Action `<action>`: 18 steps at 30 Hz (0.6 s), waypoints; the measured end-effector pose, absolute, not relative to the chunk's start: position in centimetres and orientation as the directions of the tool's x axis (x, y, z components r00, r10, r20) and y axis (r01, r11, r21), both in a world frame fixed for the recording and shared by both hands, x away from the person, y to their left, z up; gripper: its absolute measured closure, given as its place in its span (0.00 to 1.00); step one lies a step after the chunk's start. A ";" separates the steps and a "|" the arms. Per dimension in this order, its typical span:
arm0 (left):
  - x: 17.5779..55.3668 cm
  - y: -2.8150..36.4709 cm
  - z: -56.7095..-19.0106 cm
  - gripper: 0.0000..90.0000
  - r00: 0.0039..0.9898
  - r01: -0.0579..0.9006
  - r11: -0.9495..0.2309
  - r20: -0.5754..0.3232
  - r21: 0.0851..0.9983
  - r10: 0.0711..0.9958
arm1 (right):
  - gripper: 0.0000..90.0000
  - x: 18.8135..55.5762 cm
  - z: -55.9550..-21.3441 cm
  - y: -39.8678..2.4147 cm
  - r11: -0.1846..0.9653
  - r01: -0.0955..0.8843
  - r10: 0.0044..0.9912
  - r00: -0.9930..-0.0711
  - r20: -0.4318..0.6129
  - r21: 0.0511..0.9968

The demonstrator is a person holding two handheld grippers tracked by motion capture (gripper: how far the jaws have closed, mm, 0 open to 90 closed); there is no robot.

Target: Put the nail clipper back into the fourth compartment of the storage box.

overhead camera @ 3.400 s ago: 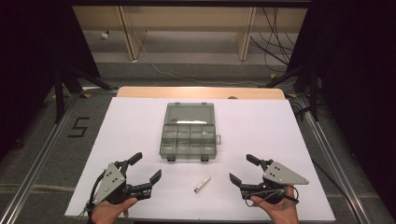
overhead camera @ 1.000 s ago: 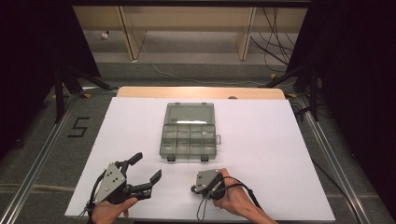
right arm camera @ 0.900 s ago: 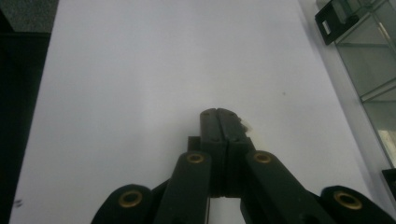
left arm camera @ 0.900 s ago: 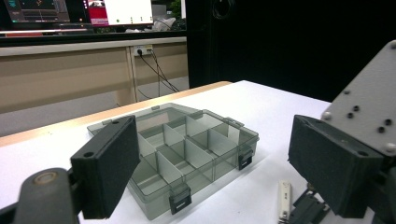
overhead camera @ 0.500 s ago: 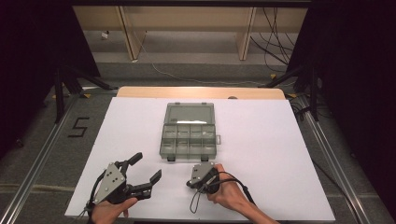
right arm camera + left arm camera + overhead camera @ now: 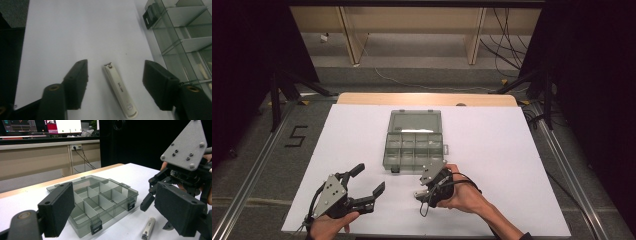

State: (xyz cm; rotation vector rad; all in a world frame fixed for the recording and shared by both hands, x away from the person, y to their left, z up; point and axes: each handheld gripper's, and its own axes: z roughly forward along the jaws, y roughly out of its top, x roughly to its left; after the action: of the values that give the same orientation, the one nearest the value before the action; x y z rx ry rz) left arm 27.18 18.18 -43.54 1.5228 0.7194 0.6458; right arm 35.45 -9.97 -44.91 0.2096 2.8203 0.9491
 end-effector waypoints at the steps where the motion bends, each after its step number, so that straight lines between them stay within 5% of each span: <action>1: 27.2 18.2 -43.5 0.18 0.646 0.065 -0.036 -0.015 0.997 0.763 | 0.34 35.6 -45.2 -9.7 0.810 0.076 0.176 -0.977 -0.118 0.582; 18: 27.2 18.3 -43.5 0.18 0.643 0.071 -0.031 -0.021 0.997 0.765 | 0.40 37.1 -46.1 -7.5 0.888 0.076 0.132 -0.987 -0.093 0.454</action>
State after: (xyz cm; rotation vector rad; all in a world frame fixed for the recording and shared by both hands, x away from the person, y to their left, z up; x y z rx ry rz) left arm 27.16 18.26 -43.54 1.5204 0.7267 0.6442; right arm 37.13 -7.52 -46.10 0.1621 2.9337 0.6979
